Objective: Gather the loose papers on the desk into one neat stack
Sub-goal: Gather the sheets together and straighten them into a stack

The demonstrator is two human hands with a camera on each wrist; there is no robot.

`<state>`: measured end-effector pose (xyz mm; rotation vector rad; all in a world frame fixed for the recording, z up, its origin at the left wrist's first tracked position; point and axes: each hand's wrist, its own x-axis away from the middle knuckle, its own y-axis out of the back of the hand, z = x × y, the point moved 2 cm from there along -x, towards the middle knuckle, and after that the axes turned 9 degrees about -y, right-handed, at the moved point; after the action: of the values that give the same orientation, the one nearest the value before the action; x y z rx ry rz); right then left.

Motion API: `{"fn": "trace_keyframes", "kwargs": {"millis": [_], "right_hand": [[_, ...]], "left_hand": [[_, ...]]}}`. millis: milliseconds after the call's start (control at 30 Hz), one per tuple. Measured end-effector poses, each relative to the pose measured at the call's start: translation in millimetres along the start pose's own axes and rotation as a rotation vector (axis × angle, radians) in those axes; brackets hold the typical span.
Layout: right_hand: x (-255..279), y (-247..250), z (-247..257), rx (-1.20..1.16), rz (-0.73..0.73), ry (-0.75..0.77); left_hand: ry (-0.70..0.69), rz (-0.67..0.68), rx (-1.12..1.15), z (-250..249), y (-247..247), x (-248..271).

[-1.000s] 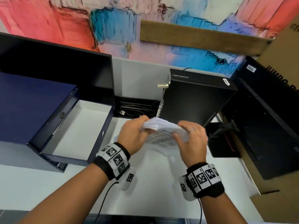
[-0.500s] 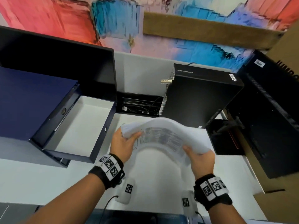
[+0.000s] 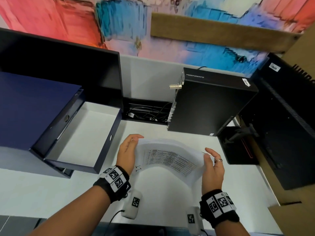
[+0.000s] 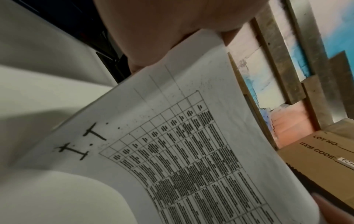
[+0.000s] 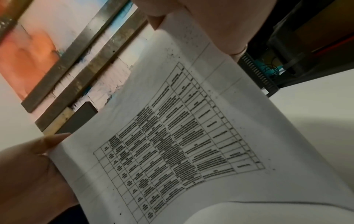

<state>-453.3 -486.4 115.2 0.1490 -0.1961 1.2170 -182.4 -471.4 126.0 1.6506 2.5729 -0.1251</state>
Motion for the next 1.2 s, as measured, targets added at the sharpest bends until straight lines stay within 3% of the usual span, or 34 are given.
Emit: {"fn": "trace_keyframes", "kwargs": {"millis": [167,300,433,633,833,1200], "right_hand": [[-4,7,-13,0.066,0.159,-0.073],[-9,5,-25,0.083,0.158,-0.099],[-7,5,-24,0.044,0.141,-0.148],[-10,15,-23,0.049,0.167,-0.118],[-19,14,-25,0.091,0.221,-0.130],[-16,21,-29,0.064,0.166,-0.115]], "left_hand": [[0.027,0.078,0.033,11,7,8],[0.079,0.157,0.020,15,4,10],[0.071,0.242,-0.186,24,4,8],[0.038,0.169,-0.063,22,14,10],[0.078,0.177,-0.017,23,5,7],[0.032,0.227,-0.244,18,1,12]]}}
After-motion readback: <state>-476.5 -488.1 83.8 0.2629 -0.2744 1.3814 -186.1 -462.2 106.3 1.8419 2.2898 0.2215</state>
